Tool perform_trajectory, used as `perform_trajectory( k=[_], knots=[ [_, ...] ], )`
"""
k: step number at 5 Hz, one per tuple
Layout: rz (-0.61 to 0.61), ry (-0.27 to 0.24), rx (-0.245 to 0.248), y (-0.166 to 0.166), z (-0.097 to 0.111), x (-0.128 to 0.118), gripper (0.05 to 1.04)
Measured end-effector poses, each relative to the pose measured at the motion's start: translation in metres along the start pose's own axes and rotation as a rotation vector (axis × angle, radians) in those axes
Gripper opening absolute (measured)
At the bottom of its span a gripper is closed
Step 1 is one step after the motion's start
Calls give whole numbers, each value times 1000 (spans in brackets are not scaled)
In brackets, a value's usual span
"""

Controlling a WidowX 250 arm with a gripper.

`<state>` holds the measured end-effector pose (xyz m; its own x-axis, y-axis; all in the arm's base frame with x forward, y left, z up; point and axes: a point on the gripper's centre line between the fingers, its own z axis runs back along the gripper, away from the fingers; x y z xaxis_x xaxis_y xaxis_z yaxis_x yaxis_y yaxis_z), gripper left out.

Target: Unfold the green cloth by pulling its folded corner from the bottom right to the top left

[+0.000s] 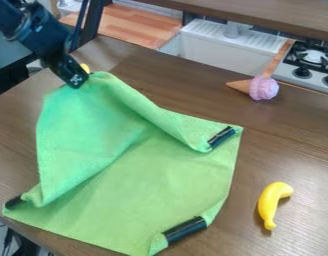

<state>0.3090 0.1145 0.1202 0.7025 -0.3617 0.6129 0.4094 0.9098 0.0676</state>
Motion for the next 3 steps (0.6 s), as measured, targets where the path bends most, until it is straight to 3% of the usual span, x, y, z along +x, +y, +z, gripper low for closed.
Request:
perform_trajectory(
  k=[2,3],
  knots=[
    [-14,14,26,19,3,-2,51],
    [-72,82,-19,33,-6,-5,51]
  ],
)
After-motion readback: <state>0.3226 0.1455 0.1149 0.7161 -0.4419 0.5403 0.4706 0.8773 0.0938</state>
